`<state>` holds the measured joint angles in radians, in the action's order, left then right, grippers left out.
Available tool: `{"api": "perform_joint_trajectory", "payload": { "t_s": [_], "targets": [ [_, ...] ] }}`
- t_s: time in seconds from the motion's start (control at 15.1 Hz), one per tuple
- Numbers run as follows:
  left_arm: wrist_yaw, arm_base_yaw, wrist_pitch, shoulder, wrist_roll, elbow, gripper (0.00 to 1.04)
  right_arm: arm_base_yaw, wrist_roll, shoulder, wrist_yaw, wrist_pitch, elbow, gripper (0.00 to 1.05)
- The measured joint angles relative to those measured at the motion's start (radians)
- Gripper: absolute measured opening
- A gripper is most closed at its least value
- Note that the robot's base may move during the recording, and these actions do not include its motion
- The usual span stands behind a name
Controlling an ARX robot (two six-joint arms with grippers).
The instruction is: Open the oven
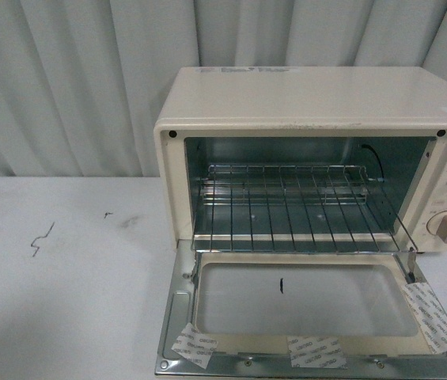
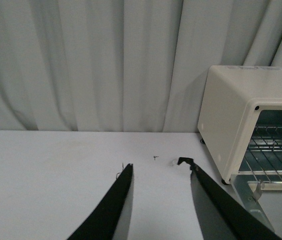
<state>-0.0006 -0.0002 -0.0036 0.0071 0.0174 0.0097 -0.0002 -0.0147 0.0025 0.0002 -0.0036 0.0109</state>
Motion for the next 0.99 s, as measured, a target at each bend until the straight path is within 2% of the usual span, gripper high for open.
{"api": "perform_joint_trajectory", "payload": {
  "t_s": [0.33,0.4,0.46,0.99],
  "targets": [
    [0.000,0.000,0.000,0.000,0.000,0.000,0.90,0.000,0.000,0.000,0.000,0.000,0.000,0.98],
    [0.000,0.000,0.000,0.000,0.000,0.000,0.97,0.000,0.000,0.000,0.000,0.000,0.000,0.98],
    [0.000,0.000,0.000,0.000,-0.001,0.000,1.00,0.000,0.000,0.000,0.000,0.000,0.000,0.98],
    [0.000,0.000,0.000,0.000,0.000,0.000,0.98,0.000,0.000,0.000,0.000,0.000,0.000,0.98]
  ]
}}
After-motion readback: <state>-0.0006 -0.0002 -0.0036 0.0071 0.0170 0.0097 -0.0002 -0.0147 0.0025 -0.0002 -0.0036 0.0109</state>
